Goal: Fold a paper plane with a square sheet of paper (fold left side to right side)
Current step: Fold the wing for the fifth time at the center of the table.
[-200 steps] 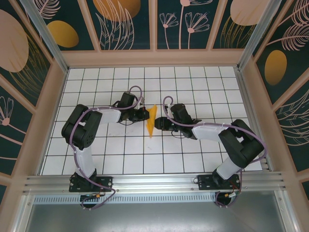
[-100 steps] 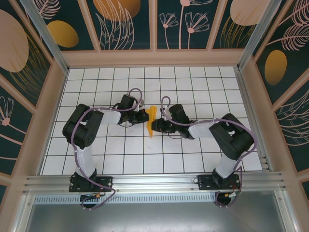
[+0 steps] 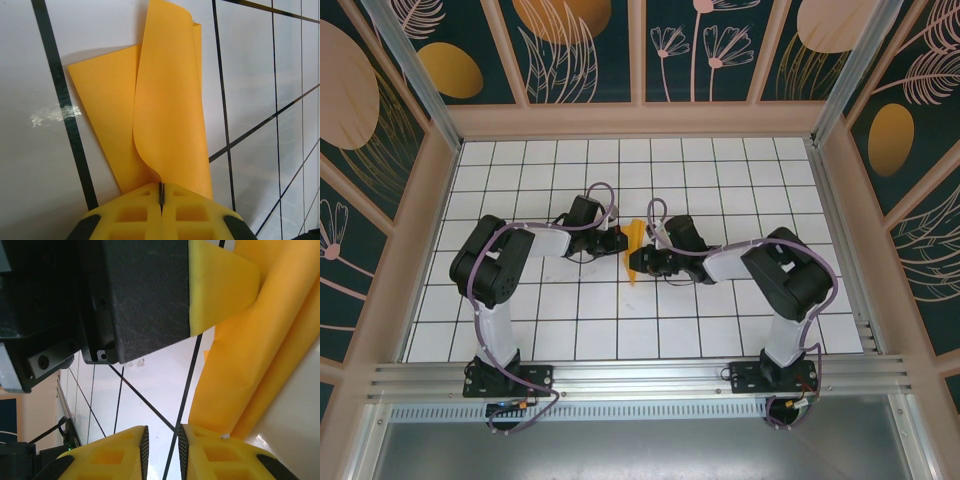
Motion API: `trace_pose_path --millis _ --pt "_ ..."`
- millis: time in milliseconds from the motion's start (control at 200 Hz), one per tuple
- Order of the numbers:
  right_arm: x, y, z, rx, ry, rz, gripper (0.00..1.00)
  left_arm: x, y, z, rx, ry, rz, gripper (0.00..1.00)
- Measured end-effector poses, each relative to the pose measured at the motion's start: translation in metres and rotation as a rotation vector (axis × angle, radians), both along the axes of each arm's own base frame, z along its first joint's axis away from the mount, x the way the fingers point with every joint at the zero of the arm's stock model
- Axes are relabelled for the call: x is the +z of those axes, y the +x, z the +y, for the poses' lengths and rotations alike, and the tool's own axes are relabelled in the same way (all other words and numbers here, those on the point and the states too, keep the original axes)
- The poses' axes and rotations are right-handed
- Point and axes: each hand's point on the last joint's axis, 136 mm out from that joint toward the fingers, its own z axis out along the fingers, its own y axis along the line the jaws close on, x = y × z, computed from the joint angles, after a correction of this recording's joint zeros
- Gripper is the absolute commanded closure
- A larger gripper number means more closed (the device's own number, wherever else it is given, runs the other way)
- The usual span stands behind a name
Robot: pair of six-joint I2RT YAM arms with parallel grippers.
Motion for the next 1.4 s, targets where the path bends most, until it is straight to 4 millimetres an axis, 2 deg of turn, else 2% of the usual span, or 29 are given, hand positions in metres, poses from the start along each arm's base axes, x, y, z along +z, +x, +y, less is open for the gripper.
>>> trace_pose_path --millis 275,826,1136,1286,1401 --pt "-0.012 0.002 0.003 0.006 -0.026 0.037 0.73 0.000 0.000 0.000 0.002 0.002 -0.001 0.95" --pt "-0.021 0.002 0.007 0.010 -0.061 0.076 0.73 -0.001 0.002 0.002 0.014 0.002 0.002 0.97" --pt "-0.027 0.005 0.006 -0.005 -0.143 0.127 0.74 -0.001 0.003 0.003 0.020 0.000 0.008 0.97" --pt "-0.027 0.005 0.006 -0.006 -0.155 0.122 0.73 -0.001 0.003 0.003 0.020 0.000 0.008 0.97" --pt "-0.020 0.006 0.002 -0.011 -0.167 0.078 0.72 -0.001 0.003 0.003 0.020 -0.001 0.008 0.97"
